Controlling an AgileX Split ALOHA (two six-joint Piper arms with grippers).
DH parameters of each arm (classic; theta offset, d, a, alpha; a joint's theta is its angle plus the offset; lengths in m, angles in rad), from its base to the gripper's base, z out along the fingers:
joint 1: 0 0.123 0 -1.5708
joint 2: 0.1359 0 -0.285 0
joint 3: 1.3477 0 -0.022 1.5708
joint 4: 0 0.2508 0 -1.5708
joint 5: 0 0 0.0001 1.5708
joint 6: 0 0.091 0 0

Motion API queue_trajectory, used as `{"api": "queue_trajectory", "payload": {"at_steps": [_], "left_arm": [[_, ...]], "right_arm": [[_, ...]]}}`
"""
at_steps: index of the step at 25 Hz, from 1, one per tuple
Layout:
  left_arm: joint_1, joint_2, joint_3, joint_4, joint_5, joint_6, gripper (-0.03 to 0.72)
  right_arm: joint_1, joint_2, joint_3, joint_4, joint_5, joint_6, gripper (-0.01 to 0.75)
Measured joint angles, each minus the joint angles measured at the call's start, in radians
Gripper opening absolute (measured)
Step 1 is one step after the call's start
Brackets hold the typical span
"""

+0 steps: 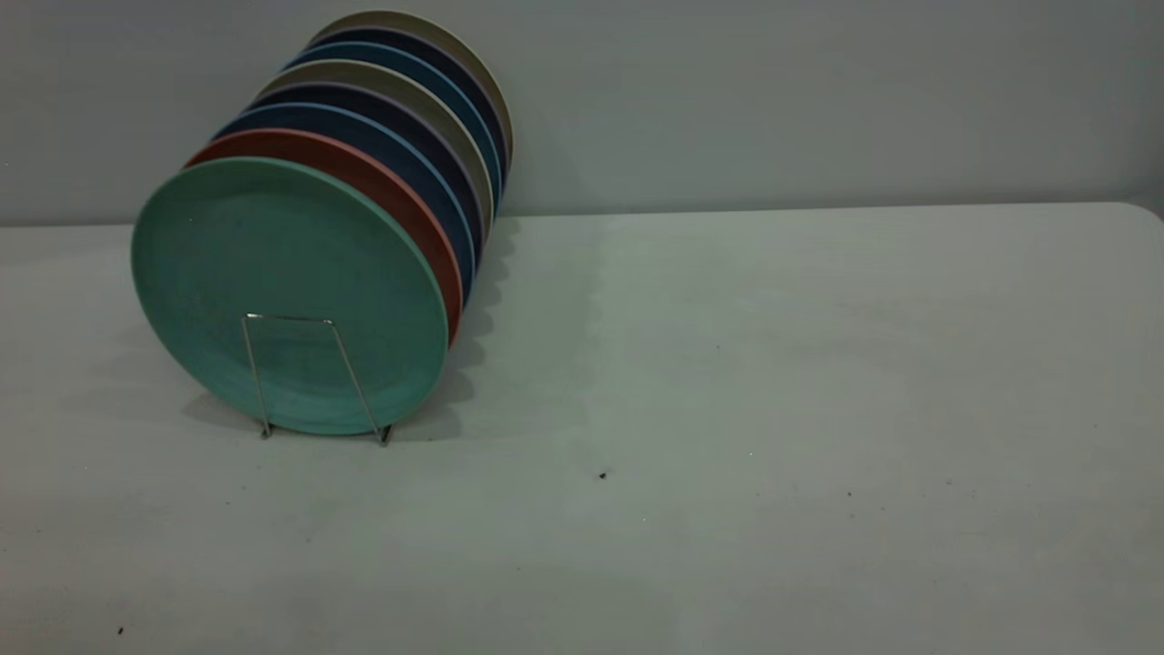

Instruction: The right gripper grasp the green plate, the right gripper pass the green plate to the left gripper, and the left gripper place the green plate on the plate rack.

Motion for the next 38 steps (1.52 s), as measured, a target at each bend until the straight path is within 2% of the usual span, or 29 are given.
{"api": "queue_trajectory", "payload": {"at_steps": [11,19,38], "left_arm": [[0.000,-0.048,0.000,-0.006,0.001,0.000,0.502],[0.000,-0.127,0.000,-0.006,0.002,0.000,0.502],[0.000,-0.130,0.000,-0.006,0.002,0.001,0.502]], "right_arm": [[-0.006,0.000,0.000,0.000,0.000,0.001,0.442],[-0.074,0.000,0.000,0.001,0.000,0.002,0.442],[-0.076,0.000,0.000,0.001,0.000,0.002,0.442]]}}
